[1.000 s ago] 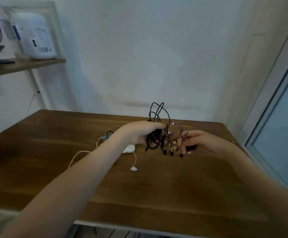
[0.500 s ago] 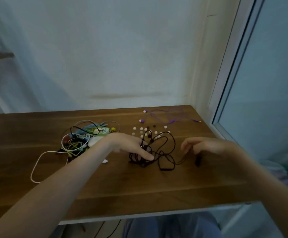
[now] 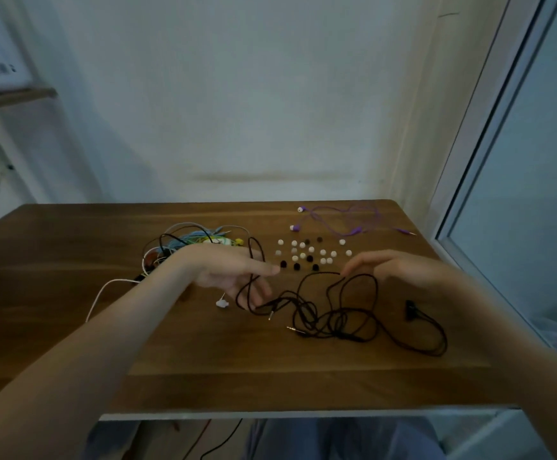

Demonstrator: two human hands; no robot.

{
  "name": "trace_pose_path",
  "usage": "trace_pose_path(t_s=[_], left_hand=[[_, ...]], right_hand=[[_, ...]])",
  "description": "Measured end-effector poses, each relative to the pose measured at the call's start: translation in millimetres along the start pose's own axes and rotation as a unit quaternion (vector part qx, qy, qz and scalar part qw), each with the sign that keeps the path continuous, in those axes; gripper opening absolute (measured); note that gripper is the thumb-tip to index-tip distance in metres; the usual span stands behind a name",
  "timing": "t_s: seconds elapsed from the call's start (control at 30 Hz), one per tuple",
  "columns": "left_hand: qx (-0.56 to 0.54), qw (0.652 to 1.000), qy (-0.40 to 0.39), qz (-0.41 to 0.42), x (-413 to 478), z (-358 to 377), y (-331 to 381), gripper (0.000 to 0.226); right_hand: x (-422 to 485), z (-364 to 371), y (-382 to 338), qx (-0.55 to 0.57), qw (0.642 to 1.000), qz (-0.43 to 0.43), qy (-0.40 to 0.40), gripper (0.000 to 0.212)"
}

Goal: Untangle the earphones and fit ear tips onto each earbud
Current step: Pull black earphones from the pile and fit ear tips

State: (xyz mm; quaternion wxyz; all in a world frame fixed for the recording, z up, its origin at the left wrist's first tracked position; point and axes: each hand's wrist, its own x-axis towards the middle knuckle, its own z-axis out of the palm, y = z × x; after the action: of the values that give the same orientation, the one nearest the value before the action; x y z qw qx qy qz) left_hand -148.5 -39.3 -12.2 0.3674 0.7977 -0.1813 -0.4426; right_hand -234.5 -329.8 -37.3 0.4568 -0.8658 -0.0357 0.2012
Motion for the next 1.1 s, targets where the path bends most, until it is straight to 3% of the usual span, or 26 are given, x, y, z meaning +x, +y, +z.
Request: trace_pose_path(t_s=[0.07, 0.13, 0.3, 0.37, 0.43, 0.5, 0.57, 0.67, 0.73, 0.83, 1.0, 1.1], left_hand=[[0.01, 0.999, -0.012, -0.045, -3, 1, 1, 0.078], [0.016, 0.998, -0.03, -0.057, -5, 0, 3, 0.092], [0.023, 1.0, 0.003, -0.001, 2, -4, 12, 0.11], [0.085, 0.995, 0.048, -0.006, 10, -1, 17, 0.096], [0.168, 0.982, 0.09, -0.01, 15, 7, 25, 0.065], [0.274, 0.955, 0.116, 0.015, 22, 14, 31, 0.038], [0.363, 0.918, 0.151, 0.051, 29, 22, 37, 0.024], [0.391, 0.897, 0.179, 0.099, 37, 34, 45, 0.038], [0.403, 0.896, 0.149, 0.111, 43, 42, 47, 0.053], [0.418, 0.903, 0.074, 0.057, 49, 47, 48, 0.068], [0.438, 0.897, 0.055, 0.034, 50, 47, 43, 0.048], [0.386, 0.921, 0.033, 0.038, 47, 43, 41, 0.041]], right_hand=[[-2, -4, 2, 0.023, 1.0, -0.004, 0.019, 0.049], [-5, -8, 5, 0.022, 0.999, -0.003, 0.036, 0.045], [-11, -24, 19, -0.145, 0.979, 0.042, 0.133, 0.038], [-17, -32, 27, -0.161, 0.975, 0.09, 0.126, 0.029], [-24, -35, 31, -0.135, 0.976, 0.145, 0.085, 0.016], [-28, -35, 32, -0.141, 0.973, 0.18, 0.038, 0.021], [-30, -32, 32, -0.141, 0.971, 0.193, 0.004, 0.028], [-29, -26, 30, -0.152, 0.969, 0.193, -0.011, 0.028], [-28, -23, 29, -0.171, 0.967, 0.19, -0.009, 0.024], [-27, -21, 30, -0.165, 0.97, 0.181, -0.001, 0.017], [-27, -19, 29, -0.175, 0.973, 0.146, 0.022, 0.008], [-24, -17, 28, -0.157, 0.979, 0.112, 0.063, 0.006]])
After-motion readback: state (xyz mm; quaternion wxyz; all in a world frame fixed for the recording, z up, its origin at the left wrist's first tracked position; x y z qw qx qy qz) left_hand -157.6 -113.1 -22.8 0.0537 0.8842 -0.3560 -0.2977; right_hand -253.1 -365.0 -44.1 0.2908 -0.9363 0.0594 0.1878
